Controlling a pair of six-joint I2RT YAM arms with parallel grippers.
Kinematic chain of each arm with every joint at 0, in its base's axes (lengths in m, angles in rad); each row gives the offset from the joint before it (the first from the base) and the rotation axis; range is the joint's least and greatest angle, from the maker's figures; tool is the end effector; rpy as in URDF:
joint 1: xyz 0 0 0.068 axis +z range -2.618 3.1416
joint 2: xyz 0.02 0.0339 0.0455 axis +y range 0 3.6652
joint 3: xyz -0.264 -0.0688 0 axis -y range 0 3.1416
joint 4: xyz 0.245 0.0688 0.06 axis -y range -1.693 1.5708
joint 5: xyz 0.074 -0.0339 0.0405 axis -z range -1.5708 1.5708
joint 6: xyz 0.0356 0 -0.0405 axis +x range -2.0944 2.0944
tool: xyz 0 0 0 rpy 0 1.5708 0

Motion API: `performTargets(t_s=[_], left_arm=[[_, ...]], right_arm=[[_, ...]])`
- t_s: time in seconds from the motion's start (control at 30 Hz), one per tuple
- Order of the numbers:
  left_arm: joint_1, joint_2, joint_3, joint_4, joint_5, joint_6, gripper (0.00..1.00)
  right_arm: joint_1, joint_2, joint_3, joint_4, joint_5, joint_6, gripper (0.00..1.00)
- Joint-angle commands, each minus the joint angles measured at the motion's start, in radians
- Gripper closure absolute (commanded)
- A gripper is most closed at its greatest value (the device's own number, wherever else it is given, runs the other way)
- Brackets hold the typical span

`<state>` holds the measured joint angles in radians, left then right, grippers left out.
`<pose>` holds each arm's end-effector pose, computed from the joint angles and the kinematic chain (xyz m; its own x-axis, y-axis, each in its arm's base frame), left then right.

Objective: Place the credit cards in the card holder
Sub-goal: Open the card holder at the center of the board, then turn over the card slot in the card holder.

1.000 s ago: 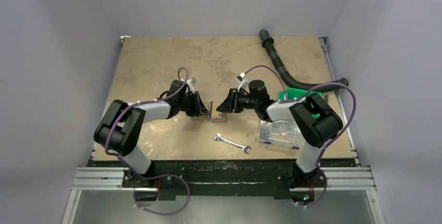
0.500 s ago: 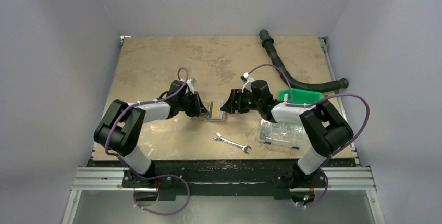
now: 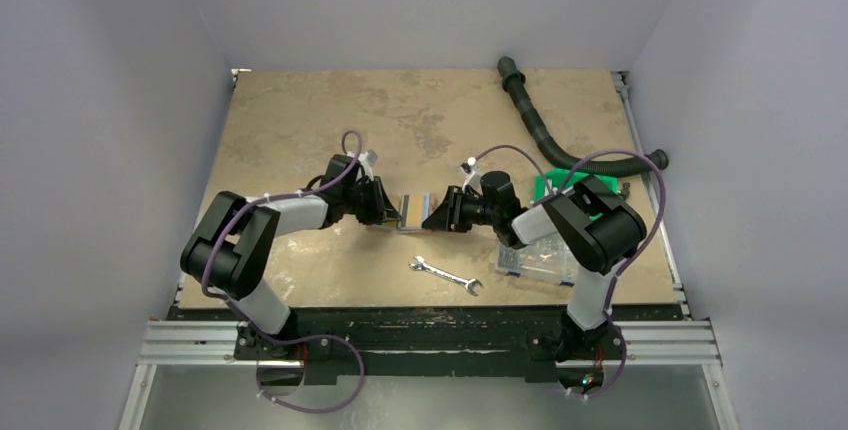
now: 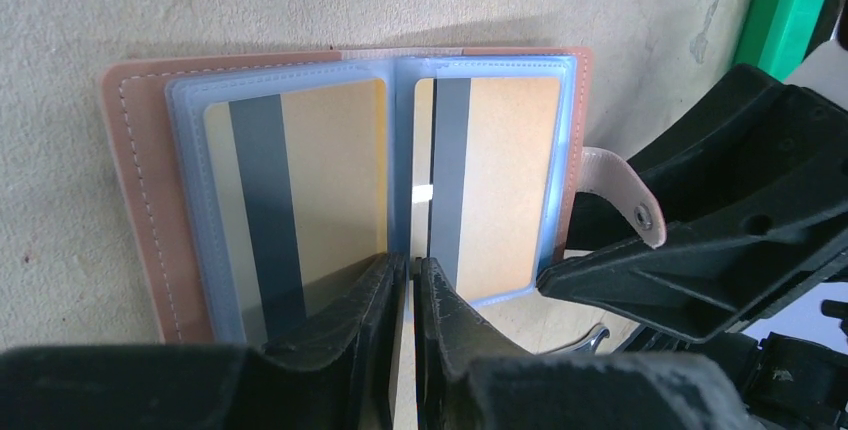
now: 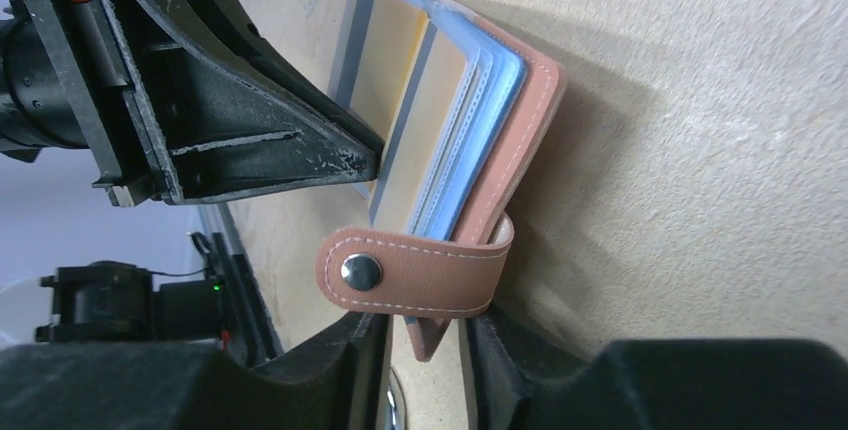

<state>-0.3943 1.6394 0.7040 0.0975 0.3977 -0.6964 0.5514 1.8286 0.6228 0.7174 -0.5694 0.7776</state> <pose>0.2747 -0.1292 0.1359 -0.9071 -0.2631 -0.3286 0.0151 0.7598 -0.6500 0.2648 0.1854 0.1125 -0.8789 0.1532 -0.4518 -0.3230 0.5059 0.7998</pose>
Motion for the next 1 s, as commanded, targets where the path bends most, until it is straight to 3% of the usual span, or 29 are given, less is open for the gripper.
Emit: performTargets(t_s=[0.0,0.1,0.23,0.33,0.37,0.53,0.73,0.97], left_arm=[[-0.002,0.016,-0.040,-0.073,-0.062,0.030,0.86],[-0.002,0.013,-0.045,-0.073,-0.063,0.030,0.86],[-0.002,0.008,-0.052,-0.071,-0.063,0.032,0.86],[-0.001,-0.001,-0.038,-0.093,-0.061,0.048,0.84],[-0.001,-0.013,-0.030,-0.096,-0.060,0.055,0.81],[0.002,-0.110,0.037,-0.209,-0.081,0.089,0.60],[-0.003,-0.125,0.119,-0.238,-0.087,0.115,0.28],[-0.101,-0.022,0.253,-0.313,-0.214,0.137,0.20]], right_arm=[[0.000,0.040,-0.025,0.241,-0.059,0.117,0.69],[-0.003,0.055,-0.024,0.249,-0.050,0.118,0.81],[-0.004,0.071,-0.004,0.258,-0.064,0.112,0.81],[-0.004,0.067,0.002,0.263,-0.067,0.112,0.95],[-0.004,0.063,0.002,0.258,-0.068,0.107,1.00],[-0.004,0.030,0.005,0.241,-0.073,0.083,1.00],[-0.003,0.007,0.013,0.241,-0.085,0.078,1.00],[-0.002,-0.032,0.011,0.205,-0.081,0.061,1.00]])
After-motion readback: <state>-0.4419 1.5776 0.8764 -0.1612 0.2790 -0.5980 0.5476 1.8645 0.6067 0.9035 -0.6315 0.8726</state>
